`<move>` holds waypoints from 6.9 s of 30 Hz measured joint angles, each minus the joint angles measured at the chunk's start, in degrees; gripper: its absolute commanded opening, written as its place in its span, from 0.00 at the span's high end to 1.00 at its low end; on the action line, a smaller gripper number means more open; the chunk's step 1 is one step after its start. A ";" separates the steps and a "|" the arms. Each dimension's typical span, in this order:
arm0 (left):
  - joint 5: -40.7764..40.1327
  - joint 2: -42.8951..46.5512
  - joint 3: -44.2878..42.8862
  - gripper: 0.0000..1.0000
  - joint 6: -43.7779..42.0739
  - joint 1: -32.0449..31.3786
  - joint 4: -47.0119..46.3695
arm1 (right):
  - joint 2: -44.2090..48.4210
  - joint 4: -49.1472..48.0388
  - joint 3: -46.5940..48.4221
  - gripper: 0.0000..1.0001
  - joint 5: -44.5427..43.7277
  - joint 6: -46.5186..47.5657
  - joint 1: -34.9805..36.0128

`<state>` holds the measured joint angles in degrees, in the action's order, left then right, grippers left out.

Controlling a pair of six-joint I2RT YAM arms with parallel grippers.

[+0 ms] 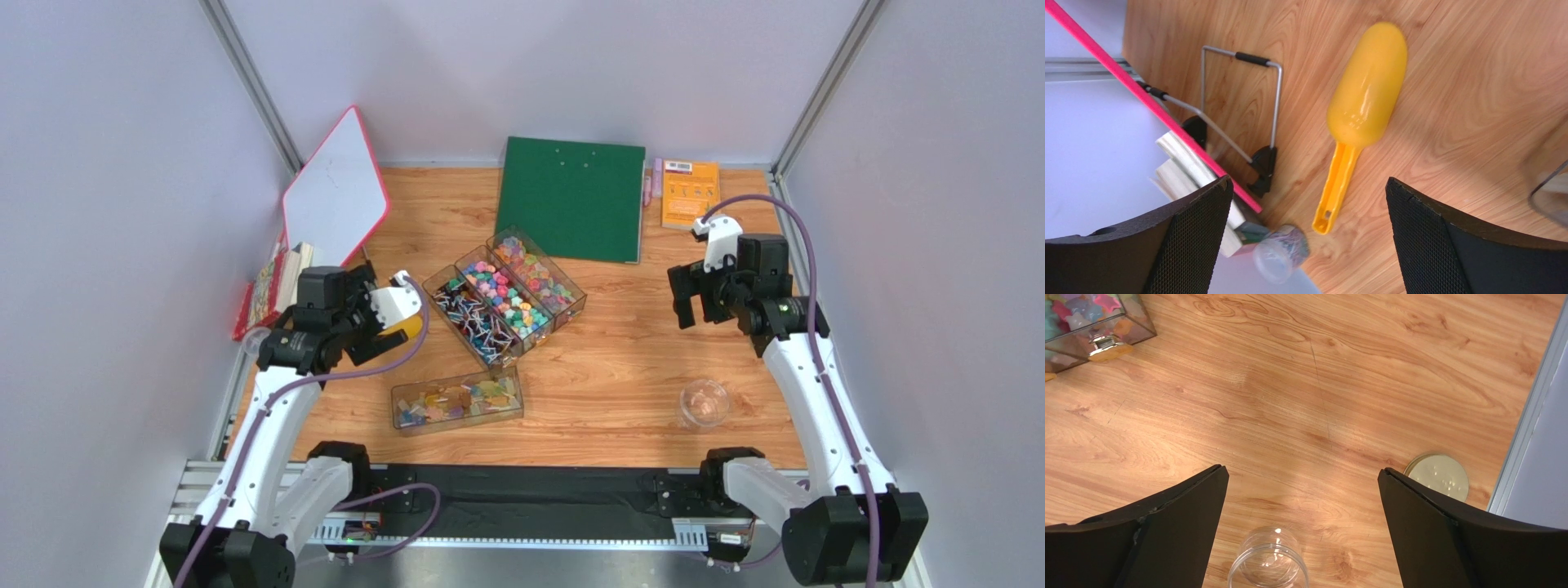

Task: Pack the candies
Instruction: Pick up the spatula from the center of the board.

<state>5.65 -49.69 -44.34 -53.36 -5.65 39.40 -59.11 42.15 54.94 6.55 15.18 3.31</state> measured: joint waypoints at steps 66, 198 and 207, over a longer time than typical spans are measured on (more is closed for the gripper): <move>11.47 -20.46 7.43 1.00 -27.50 20.13 -1.55 | -6.75 3.61 3.02 0.00 21.51 13.27 0.04; 55.91 -43.30 -63.60 0.69 69.46 -15.28 -20.70 | -28.04 -84.76 14.95 1.00 37.35 -47.30 25.27; 53.00 -42.80 -64.37 0.25 59.04 -14.67 -11.17 | -24.13 -54.90 23.47 1.00 40.04 -28.33 20.72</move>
<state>58.65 -92.49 -108.71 5.67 -20.32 28.23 -83.24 -12.75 78.41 46.59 -13.15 24.03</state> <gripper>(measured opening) 0.690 0.216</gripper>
